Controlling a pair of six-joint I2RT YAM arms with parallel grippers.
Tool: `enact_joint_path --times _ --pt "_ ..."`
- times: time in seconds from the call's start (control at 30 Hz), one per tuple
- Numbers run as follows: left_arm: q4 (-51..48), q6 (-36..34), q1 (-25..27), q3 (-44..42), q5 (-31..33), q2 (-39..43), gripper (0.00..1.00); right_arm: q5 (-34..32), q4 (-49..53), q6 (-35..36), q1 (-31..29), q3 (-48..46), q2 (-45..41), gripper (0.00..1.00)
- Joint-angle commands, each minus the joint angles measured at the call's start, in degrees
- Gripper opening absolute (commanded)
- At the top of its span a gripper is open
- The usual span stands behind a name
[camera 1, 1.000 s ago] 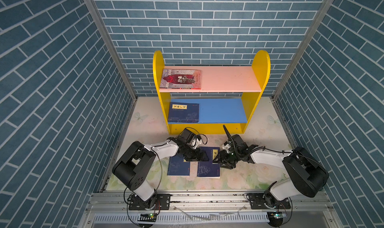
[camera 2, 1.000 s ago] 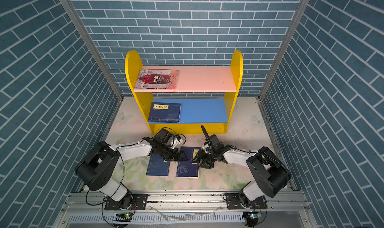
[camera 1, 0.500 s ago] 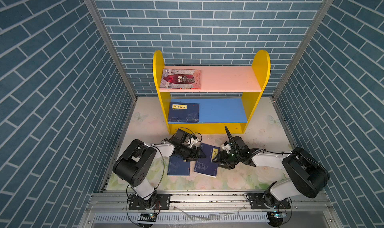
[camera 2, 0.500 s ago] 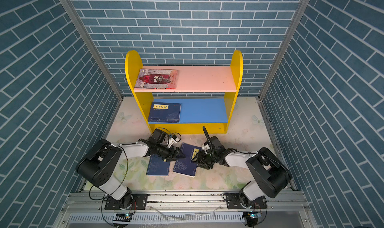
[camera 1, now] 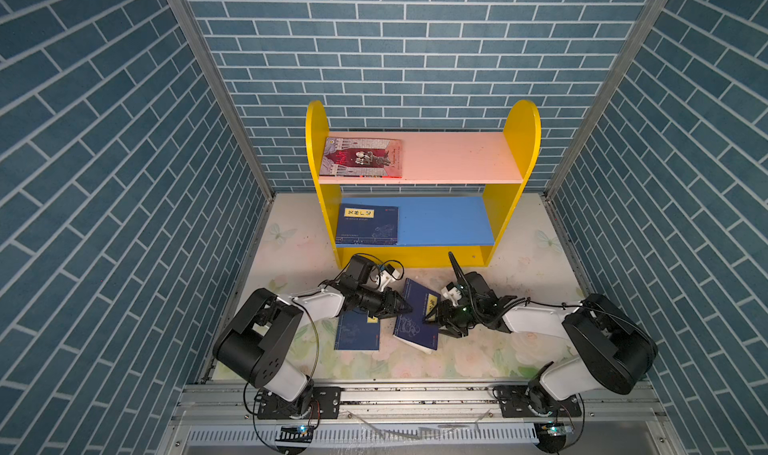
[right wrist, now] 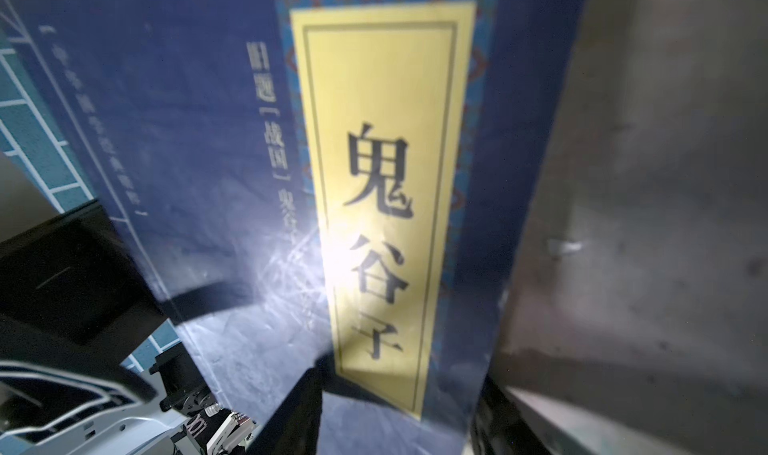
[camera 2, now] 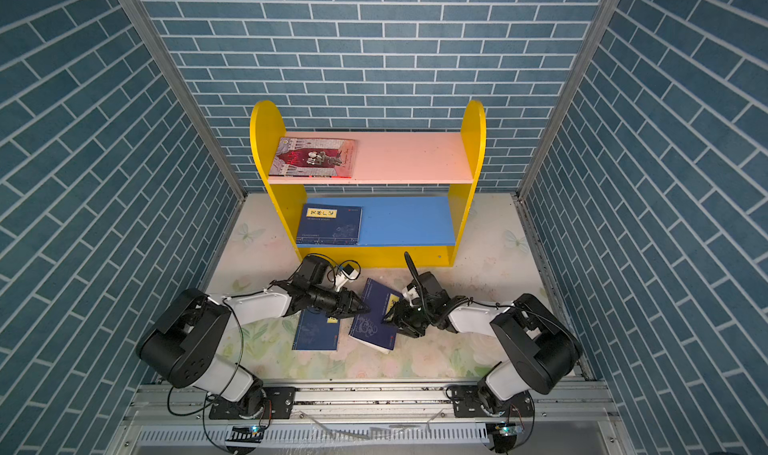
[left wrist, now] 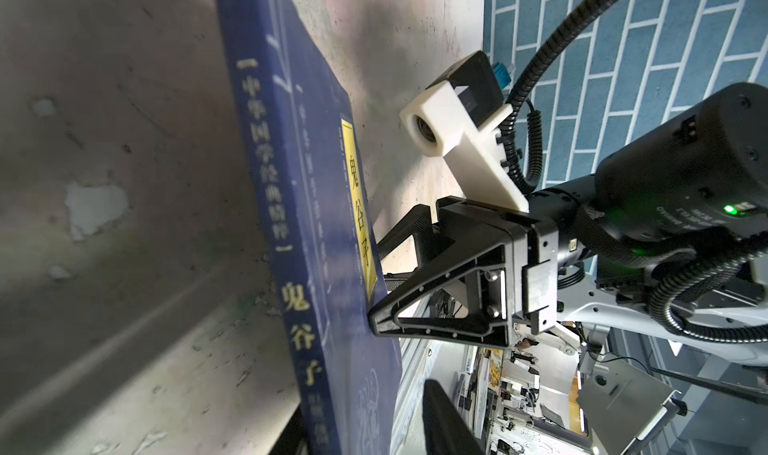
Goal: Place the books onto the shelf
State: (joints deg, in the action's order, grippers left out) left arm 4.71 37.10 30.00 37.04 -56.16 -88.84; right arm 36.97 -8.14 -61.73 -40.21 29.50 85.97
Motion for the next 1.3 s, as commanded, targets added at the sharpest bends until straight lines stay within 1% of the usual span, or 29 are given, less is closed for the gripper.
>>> enact_joint_path --times 0.0,0.03,0.07,0.2,0.23,0.33,0.4,0.47,0.53,0.57,0.67,0.77,0.83,0.9,0.97,1.03,1.07,1.13,1.27 --pt "1.12 0.58 1.0 -0.06 -2.54 -0.04 0.5 -7.09 6.27 -0.82 -0.1 -2.42 1.1 0.57" --pt "0.82 0.19 1.33 0.21 -2.55 -0.32 0.53 -7.09 6.38 -0.75 -0.18 -2.43 0.95 0.57" --pt "0.11 -0.21 1.53 0.47 -2.43 -0.59 0.54 -7.05 6.3 -0.76 -0.14 -2.43 0.81 0.57" --pt "-1.41 -1.14 2.25 0.87 -1.95 -0.94 0.54 -7.08 6.23 -0.67 -0.14 -2.43 0.43 0.57" --pt "-1.45 -1.15 2.26 0.98 -1.82 -1.02 0.51 -7.01 6.25 -0.63 -0.14 -2.38 0.4 0.57" --pt "-2.97 -1.75 2.42 1.43 -0.39 -1.16 0.4 -7.09 6.39 -0.62 -0.15 -2.43 0.15 0.57" --pt "-3.53 -2.11 2.42 1.8 -0.43 -1.3 0.27 -7.0 6.72 -0.48 -0.14 -2.25 -0.3 0.57" --pt "-4.08 -1.96 2.42 2.23 -0.1 -1.34 0.19 -7.15 7.14 -0.39 -0.14 -2.1 -1.02 0.58" --pt "-4.99 -2.09 2.37 2.75 -0.03 -1.23 0.05 -7.63 7.77 -0.39 -0.08 -2.07 -2.26 0.58" --pt "-6.14 -2.49 2.29 2.77 0.23 -1.02 0.01 -7.94 8.23 -0.34 -0.06 -2.07 -2.93 0.58" --pt "-12.68 -6.71 2.26 5.84 0.7 0.79 0.0 -9.92 11.51 -0.39 0.13 -1.83 -8.17 0.59" --pt "-19.95 -12.63 2.22 7.61 1.56 4.76 0.0 -12.51 17.82 -0.38 0.3 -1.09 -16.64 0.6" --pt "-23.0 -15.87 2.22 8.28 0.77 8.38 0.0 -13.81 22.6 -0.87 0.35 -0.45 -23.77 0.6" --pt "-24.57 -17.76 2.21 8.43 -0.8 11.82 0.0 -14.13 27.07 -1.36 0.48 0.04 -29.43 0.61" --pt "-29.48 -21.39 2.24 10.21 -2.33 13.98 0.0 -13.59 31.11 -1.72 0.65 0.94 -34.3 0.61" --pt "-34.03 -23.95 2.13 12.21 -2.27 15.37 0.0 -12.18 33.45 -2.63 0.71 1.66 -38.56 0.61" --pt "-33.96 -23.31 2.02 12.43 -1.97 16.31 0.0 -12.1 34.31 -2.99 0.74 2.23 -40.18 0.62" --pt "-30.61 -18.91 1.23 12.31 -2.43 18.07 0.0 -11.83 34.07 -4.03 0.7 3.45 -42.91 0.62" --pt "-22.19 -5.75 -0.54 12.21 0.27 18.89 0.0 -12.77 29.74 -5.32 0.73 5.5 -45.31 0.63"
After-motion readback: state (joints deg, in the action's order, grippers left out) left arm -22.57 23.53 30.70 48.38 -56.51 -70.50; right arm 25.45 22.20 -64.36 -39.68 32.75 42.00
